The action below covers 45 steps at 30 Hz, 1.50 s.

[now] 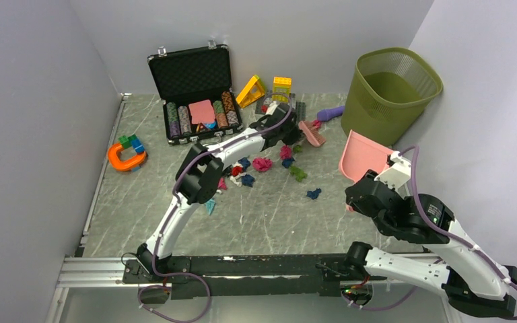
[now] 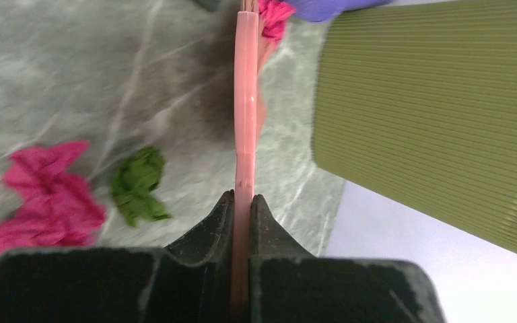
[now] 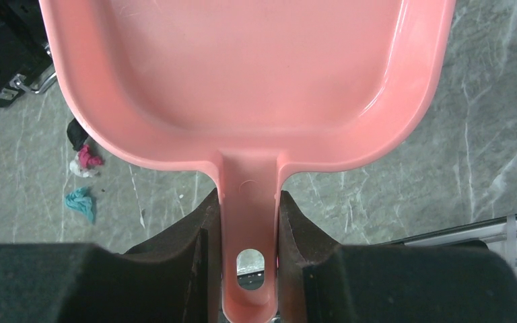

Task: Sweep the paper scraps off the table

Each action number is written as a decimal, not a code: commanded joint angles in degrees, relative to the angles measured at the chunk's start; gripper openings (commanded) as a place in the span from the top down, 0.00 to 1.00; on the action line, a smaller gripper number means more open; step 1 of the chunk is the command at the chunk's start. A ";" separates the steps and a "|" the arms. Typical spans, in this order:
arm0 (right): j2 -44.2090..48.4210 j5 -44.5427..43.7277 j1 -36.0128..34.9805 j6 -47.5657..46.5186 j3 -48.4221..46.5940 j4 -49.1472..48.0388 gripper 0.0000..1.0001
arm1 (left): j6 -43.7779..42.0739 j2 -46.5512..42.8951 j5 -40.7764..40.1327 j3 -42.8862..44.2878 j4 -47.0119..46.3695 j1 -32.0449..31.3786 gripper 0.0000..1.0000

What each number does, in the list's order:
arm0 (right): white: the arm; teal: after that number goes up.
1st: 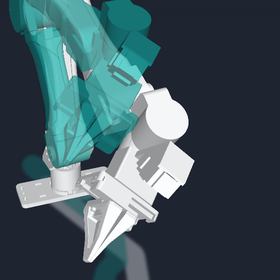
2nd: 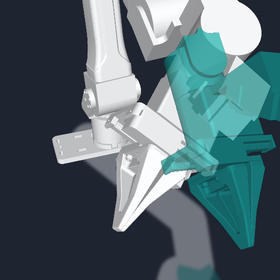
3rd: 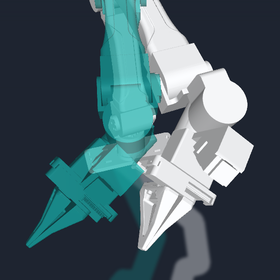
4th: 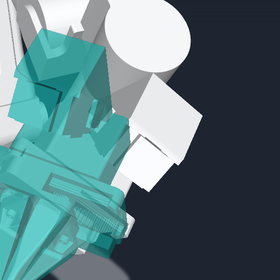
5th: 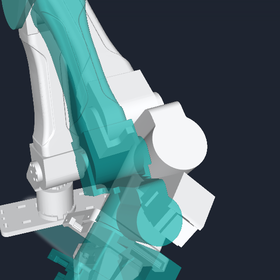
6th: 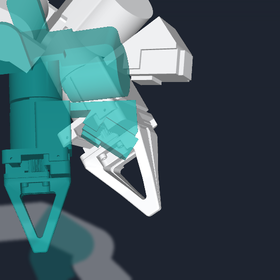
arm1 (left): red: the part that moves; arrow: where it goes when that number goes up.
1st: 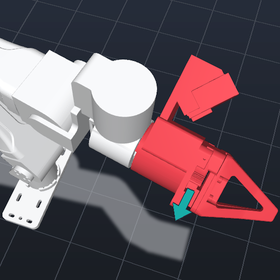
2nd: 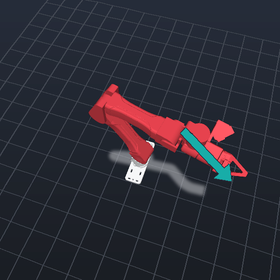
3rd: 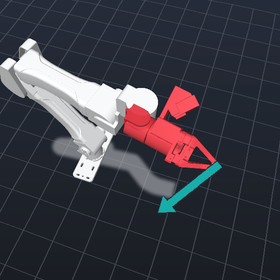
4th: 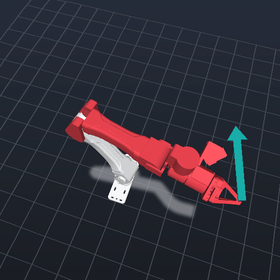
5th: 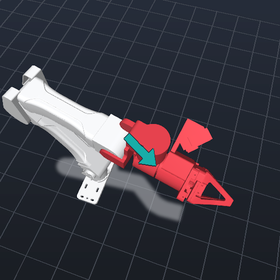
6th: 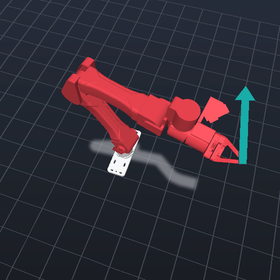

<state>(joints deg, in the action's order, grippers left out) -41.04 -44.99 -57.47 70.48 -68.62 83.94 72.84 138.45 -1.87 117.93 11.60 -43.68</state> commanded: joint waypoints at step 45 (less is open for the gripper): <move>1.43 -1.14 -0.03 -1.91 1.65 -6.17 1.00 | 0.28 -31.42 -14.64 -24.53 25.76 0.00 1.00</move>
<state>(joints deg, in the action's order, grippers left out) -39.33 -44.93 -57.47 69.84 -66.83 81.06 79.13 116.79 -10.33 97.58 32.49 -44.07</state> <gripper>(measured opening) 0.307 0.101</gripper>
